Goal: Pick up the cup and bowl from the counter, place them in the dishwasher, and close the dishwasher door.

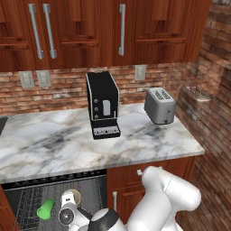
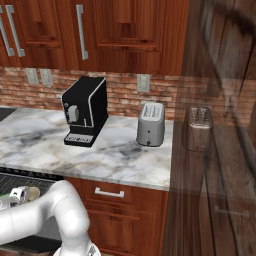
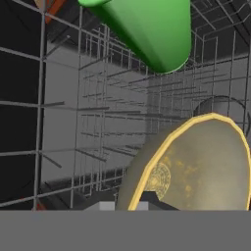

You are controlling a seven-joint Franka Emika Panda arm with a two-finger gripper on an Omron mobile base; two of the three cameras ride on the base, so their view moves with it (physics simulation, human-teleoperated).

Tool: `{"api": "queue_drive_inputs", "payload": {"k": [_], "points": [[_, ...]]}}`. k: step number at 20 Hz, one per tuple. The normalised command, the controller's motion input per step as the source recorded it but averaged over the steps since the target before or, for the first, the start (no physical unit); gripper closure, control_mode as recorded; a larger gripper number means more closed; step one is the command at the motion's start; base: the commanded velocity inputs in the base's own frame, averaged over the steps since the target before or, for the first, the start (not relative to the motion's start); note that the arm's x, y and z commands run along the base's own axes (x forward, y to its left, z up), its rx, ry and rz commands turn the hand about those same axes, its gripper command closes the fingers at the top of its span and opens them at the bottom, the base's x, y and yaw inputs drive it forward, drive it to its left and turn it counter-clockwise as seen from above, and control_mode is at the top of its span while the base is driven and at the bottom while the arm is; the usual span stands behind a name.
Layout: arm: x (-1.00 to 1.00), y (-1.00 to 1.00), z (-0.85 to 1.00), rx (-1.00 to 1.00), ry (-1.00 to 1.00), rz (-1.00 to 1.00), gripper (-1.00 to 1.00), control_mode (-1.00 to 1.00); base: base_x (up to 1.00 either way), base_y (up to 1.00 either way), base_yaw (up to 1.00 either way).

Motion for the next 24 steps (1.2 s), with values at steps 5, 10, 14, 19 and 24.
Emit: {"api": "queue_drive_inputs", "payload": {"k": [5, 10, 14, 19, 24], "points": [[0.19, 0.12, -0.32, 0.00, 0.05, 0.00, 1.00, -1.00, 0.00, 0.00, 0.00], [0.04, 0.33, -0.24, 0.00, 0.03, 0.00, -1.00, -1.00, 0.00, 0.00, 0.00], [0.00, 0.30, -0.04, 0.00, 0.00, 0.00, -1.00, -1.00, 0.00, 0.00, 0.00], [-0.25, 0.24, 0.02, -0.03, 0.00, 0.00, -1.00, -1.00, 0.00, 0.00, 0.00], [-0.39, 0.28, 0.18, -0.09, -0.02, 0.00, -1.00, -1.00, 0.00, 0.00, 0.00]]}}
